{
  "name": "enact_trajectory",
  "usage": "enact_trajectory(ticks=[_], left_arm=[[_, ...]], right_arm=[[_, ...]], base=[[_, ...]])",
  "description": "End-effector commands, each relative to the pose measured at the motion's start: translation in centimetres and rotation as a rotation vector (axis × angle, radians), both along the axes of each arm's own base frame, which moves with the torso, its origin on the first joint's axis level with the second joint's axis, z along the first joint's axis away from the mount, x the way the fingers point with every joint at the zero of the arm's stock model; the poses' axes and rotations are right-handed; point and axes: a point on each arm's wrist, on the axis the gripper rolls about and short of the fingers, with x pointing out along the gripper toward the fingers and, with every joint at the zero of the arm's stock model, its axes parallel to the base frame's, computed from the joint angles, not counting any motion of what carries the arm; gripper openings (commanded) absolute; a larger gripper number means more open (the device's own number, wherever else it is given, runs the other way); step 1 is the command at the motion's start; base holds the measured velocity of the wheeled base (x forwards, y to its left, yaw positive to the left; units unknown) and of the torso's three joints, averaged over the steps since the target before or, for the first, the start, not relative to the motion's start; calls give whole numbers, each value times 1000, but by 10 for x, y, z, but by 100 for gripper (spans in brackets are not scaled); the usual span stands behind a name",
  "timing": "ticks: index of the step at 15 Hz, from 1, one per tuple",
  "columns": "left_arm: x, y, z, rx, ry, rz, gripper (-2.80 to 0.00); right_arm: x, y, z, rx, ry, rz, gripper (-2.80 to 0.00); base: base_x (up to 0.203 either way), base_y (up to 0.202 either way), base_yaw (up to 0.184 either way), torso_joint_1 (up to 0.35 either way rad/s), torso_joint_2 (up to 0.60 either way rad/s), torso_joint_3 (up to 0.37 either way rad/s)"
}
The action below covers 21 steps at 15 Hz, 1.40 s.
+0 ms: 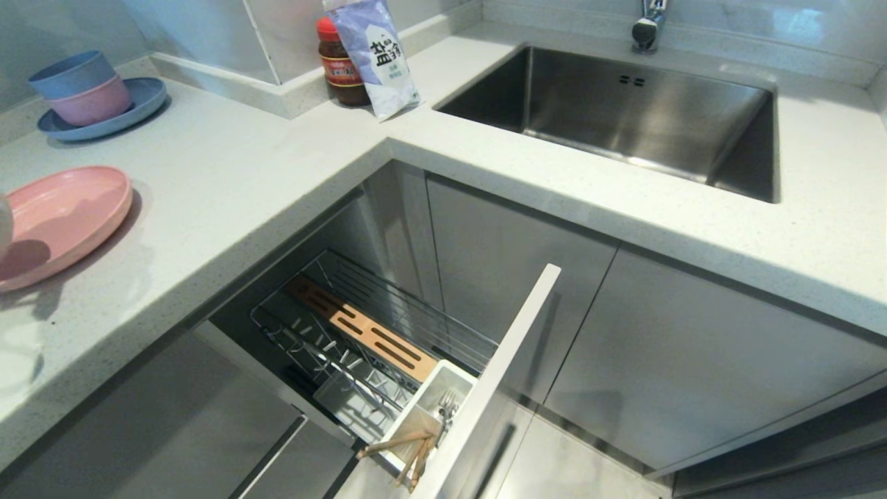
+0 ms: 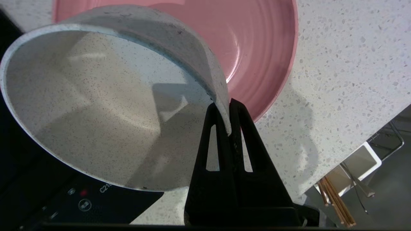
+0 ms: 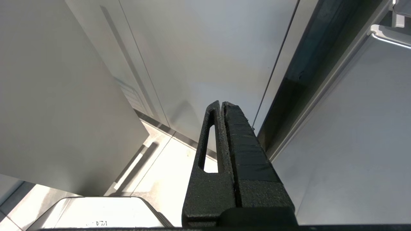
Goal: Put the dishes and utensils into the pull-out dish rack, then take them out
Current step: Take the bowl out of the cupboard, then take the chopsticks out of the cupboard
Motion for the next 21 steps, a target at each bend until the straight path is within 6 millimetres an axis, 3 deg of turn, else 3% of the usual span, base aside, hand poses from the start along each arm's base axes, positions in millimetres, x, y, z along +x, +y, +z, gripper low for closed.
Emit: enact_trajectory(ticks=[1, 9, 10, 16, 21], left_arm=[[10, 3, -6, -15, 29, -11, -280], [16, 4, -9, -17, 46, -10, -280], [16, 4, -9, -16, 45, -9, 0], [13, 3, -8, -13, 37, -6, 0], [-9, -7, 6, -6, -37, 16, 0]], right_arm=[[0, 0, 0, 0, -1, 0, -280], [0, 0, 0, 0, -1, 0, -280], [0, 0, 0, 0, -1, 0, -280], [0, 0, 0, 0, -1, 0, -280], [0, 0, 0, 0, -1, 0, -280]], base=[[0, 0, 0, 0, 0, 0], [0, 0, 0, 0, 0, 0], [0, 0, 0, 0, 0, 0], [0, 0, 0, 0, 0, 0], [0, 0, 0, 0, 0, 0]])
